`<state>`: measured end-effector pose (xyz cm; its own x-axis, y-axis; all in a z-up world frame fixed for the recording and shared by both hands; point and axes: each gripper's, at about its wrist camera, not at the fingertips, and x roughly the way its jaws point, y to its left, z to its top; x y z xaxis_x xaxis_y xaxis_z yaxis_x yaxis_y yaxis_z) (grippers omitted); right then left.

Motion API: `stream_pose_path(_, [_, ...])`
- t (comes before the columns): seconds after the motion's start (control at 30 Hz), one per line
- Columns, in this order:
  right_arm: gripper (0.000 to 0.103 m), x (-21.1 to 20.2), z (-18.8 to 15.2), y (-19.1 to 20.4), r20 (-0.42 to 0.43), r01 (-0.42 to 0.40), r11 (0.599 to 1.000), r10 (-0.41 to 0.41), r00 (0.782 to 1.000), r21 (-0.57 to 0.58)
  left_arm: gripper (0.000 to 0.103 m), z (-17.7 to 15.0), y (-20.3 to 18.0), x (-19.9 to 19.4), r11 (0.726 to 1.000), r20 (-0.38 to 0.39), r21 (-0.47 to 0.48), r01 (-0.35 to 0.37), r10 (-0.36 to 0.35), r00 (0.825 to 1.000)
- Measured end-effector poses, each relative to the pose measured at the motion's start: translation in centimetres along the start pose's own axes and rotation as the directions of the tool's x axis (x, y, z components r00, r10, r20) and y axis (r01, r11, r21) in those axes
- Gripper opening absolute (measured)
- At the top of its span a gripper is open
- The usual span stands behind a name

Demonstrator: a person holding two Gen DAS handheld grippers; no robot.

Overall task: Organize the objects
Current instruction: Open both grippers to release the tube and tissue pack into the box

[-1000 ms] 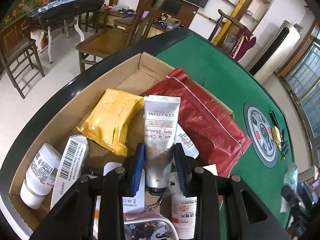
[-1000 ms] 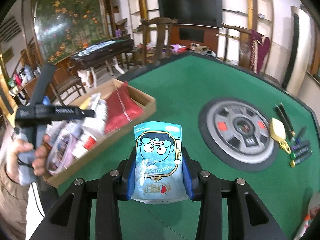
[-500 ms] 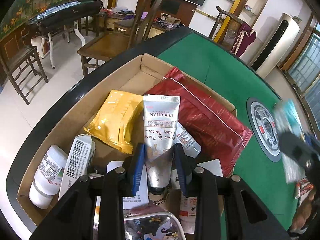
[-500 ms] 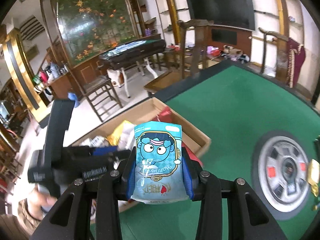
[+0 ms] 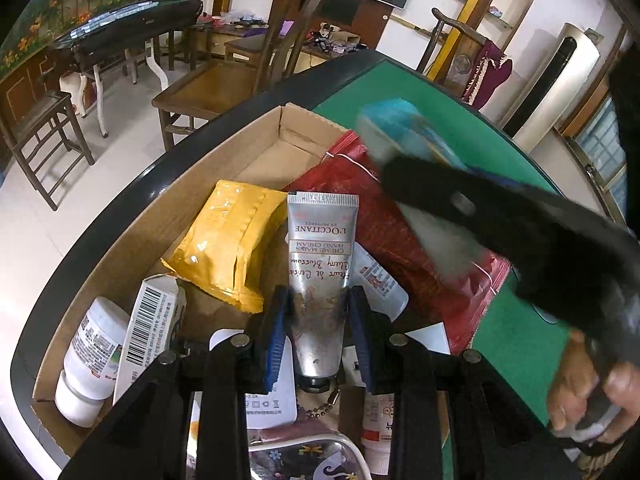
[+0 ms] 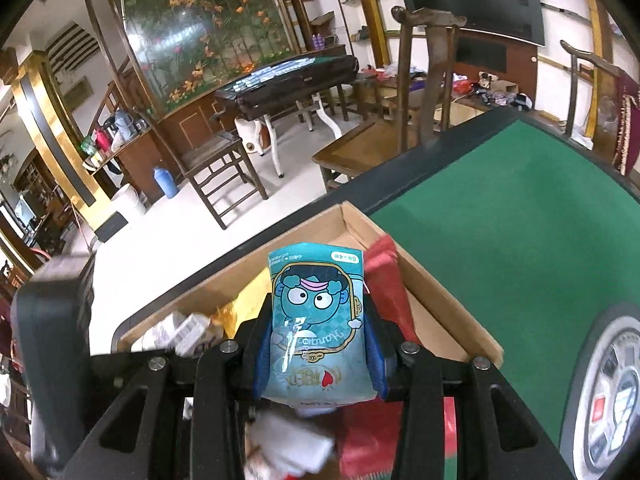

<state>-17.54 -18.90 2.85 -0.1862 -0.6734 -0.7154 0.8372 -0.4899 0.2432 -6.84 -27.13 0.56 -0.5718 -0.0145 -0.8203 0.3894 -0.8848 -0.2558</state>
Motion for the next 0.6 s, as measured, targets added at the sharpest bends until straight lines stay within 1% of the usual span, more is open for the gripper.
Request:
stream_pose_path(0.17, [0.042, 2.3, 2.4, 0.0, -0.002, -0.009, 1.000, 0.009, 1.000, -0.008, 0.030, 0.0, -0.1, 0.1, 1.000, -0.001, 0.003, -0.001, 0.001, 1.000])
stream_pose_path(0.27, [0.042, 3.5, 3.4, -0.4, -0.010, -0.002, 1.000, 0.003, 1.000, 0.009, 0.030, 0.1, -0.2, 0.1, 1.000, -0.001, 0.003, 0.002, -0.002, 1.000])
stream_pose_path(0.43, [0.042, 5.1, 3.5, -0.6, -0.029, -0.001, 1.000, 0.001, 1.000, 0.015, 0.030, 0.2, -0.3, 0.3, 1.000, -0.001, -0.003, 0.012, -0.012, 1.000])
stream_pose_path(0.53, [0.042, 6.0, 3.3, -0.2, -0.049, 0.017, 1.000, -0.017, 0.999, -0.007, 0.030, 0.3, -0.3, 0.5, 1.000, -0.002, -0.007, 0.017, -0.017, 1.000])
stream_pose_path(0.6, [0.042, 6.7, 3.2, 0.0, -0.072, 0.044, 0.999, -0.045, 0.996, -0.023, 0.030, 0.2, -0.2, 0.5, 1.000, -0.002, -0.009, 0.018, -0.018, 1.000])
